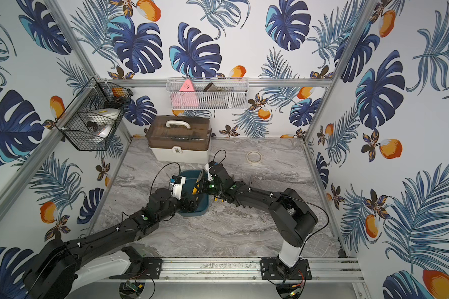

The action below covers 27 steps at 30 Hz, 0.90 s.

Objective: Take the pliers out of the storage box
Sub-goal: Place the pliers at the center of the board.

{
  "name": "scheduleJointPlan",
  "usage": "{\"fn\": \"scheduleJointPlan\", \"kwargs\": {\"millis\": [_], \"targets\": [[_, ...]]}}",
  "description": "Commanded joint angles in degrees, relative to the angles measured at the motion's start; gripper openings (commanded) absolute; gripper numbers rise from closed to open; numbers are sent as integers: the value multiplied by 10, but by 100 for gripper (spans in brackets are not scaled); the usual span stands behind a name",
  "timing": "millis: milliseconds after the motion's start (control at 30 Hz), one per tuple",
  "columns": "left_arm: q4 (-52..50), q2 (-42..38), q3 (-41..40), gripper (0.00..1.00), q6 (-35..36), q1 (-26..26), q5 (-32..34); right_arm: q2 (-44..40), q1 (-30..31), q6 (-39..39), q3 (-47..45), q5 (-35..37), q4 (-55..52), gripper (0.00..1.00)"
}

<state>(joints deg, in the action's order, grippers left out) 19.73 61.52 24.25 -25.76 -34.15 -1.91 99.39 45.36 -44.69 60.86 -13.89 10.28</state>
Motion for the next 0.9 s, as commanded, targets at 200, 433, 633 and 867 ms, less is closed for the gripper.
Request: {"fn": "scheduleJointPlan", "kwargs": {"millis": [200,433,633,867], "targets": [[-13,-28,1,99,-14,0,85,-79,-10,71,5,139,-149,0],[-22,1,17,99,-21,0,72,-198,-179,141,-46,202,-312,0],[-29,2,22,99,-26,0,60,-199,-364,197,-44,166,-403,0],[-33,17,30,99,-30,0,47,-137,-439,258,-25,109,-424,10]]}}
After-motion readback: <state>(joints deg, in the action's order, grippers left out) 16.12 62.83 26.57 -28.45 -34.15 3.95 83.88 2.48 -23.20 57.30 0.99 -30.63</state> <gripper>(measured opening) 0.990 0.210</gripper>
